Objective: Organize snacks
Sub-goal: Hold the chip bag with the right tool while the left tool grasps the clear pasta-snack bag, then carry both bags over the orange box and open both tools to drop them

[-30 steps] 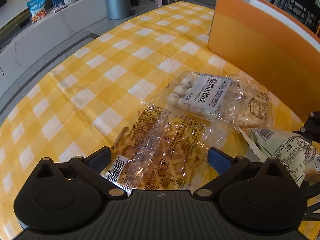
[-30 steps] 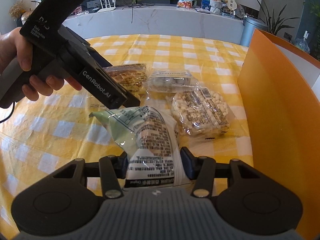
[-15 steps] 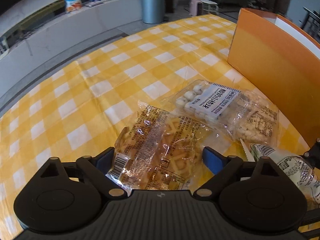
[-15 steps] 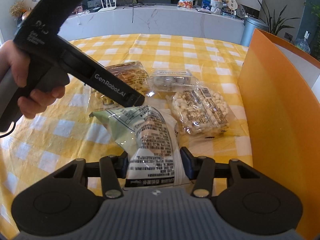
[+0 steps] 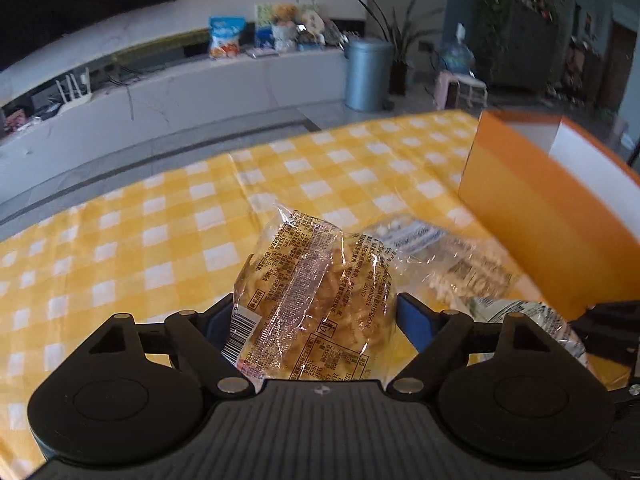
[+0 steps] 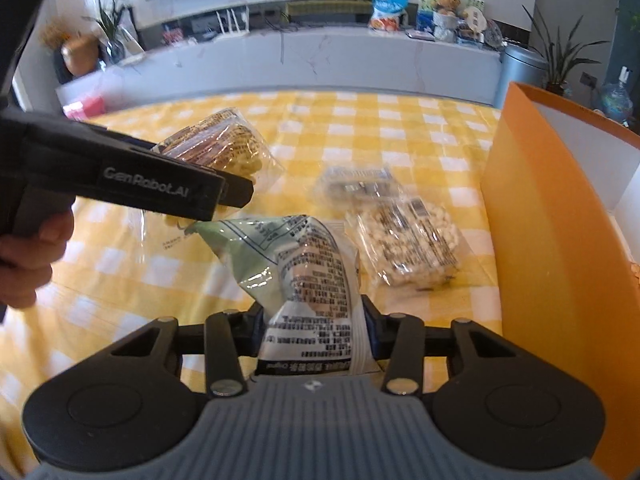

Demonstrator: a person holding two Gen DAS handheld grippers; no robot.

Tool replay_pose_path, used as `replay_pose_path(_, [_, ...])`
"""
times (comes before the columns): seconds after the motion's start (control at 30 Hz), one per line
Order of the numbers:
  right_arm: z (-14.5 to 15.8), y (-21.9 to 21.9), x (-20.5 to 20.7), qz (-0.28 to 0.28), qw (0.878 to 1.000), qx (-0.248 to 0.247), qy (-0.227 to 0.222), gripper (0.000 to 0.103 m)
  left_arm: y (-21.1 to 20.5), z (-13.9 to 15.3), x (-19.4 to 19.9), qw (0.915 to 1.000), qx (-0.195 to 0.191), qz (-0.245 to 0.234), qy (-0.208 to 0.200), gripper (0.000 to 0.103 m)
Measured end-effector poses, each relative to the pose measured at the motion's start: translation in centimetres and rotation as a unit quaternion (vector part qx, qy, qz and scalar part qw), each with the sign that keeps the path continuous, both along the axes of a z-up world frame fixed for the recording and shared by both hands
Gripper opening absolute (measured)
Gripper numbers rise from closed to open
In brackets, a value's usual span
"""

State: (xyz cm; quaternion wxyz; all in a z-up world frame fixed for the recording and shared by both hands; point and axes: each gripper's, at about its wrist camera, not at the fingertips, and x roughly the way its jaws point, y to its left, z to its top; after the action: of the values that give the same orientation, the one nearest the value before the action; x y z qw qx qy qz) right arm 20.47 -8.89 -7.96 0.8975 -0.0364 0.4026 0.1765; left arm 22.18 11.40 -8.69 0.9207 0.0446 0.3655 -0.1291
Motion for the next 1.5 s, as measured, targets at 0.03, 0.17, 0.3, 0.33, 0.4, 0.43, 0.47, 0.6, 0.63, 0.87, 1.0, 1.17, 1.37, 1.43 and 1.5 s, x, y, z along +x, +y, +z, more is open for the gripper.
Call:
replay_pose_path(0.03, [0.5,-0.3,-0.1,0.0,1.0,0.009,-0.004,0.043,-0.2,0.8,-0.5,0.9999,-0.002,0.002,-0.011,0.096])
replay_pose_path(0.17, [2.9,-2.0,-0.7,-0.011,0.999,0.043,-0.03,0.043,-1.4,4.1,-1.6,0.9982,-0.013,0.009,-0.058,0.096])
replay_pose_path(0.3, [5.3,-4.3,-1.0,-0.037,0.993,0.096,-0.051,0.043,-3.1,7.2,-2.1,0.9945,-0.038,0.032,-0.092,0.096])
replay_pose_path(0.33, [5.8,-4.9,-1.2,-0.039,0.992,0.112,-0.053,0.043,-3.6,7.8,-2.1,0.9936,-0.043,0.034,-0.099,0.096])
replay_pose_path(0.4, [6.8,-6.1,-1.5,-0.044,0.988,0.138,-0.059,0.043,-4.8,9.0,-2.4,0.9918,-0.051,0.031,-0.113,0.096])
replay_pose_path(0.43, [7.3,-6.8,-1.7,-0.047,0.986,0.144,-0.065,0.043,-5.5,9.5,-2.7,0.9911,-0.053,0.024,-0.12,0.096])
replay_pose_path(0.47, [7.7,-7.5,-2.1,-0.053,0.985,0.146,-0.074,0.043,-6.1,9.9,-2.8,0.9906,-0.056,0.014,-0.124,0.096])
replay_pose_path(0.6, [9.0,-10.2,-3.1,-0.082,0.982,0.134,-0.1,0.043,-8.6,10.5,-3.9,0.9874,-0.104,0.0,-0.12,0.096])
replay_pose_path(0.63, [9.1,-11.0,-3.2,-0.091,0.982,0.133,-0.102,0.043,-9.2,10.6,-4.2,0.9868,-0.116,-0.007,-0.113,0.096])
replay_pose_path(0.87, [9.1,-19.6,-3.6,-0.225,0.96,0.121,-0.114,0.043,-13.3,9.4,-3.8,0.978,-0.194,-0.041,-0.064,0.097])
replay_pose_path(1.0, [8.7,-24.0,-4.4,-0.273,0.943,0.153,-0.115,0.043,-15.3,7.0,-1.2,0.967,-0.253,-0.03,-0.005,0.097])
replay_pose_path(1.17, [7.8,-26.2,-4.6,-0.297,0.934,0.165,-0.107,0.043,-18.1,4.2,0.8,0.9671,-0.252,-0.027,0.023,0.097])
replay_pose_path(1.37, [7.2,-26.4,-4.2,-0.303,0.934,0.158,-0.104,0.043,-19.1,2.6,1.7,0.9705,-0.24,-0.012,0.018,0.096])
replay_pose_path(1.43, [7.0,-26.6,-4.2,-0.304,0.933,0.163,-0.101,0.043,-19.4,2.5,1.9,0.9725,-0.232,-0.011,0.01,0.096])
replay_pose_path(1.5, [6.9,-26.5,-4.0,-0.308,0.933,0.158,-0.101,0.043,-19.9,2.5,1.6,0.9741,-0.226,-0.007,0.005,0.096])
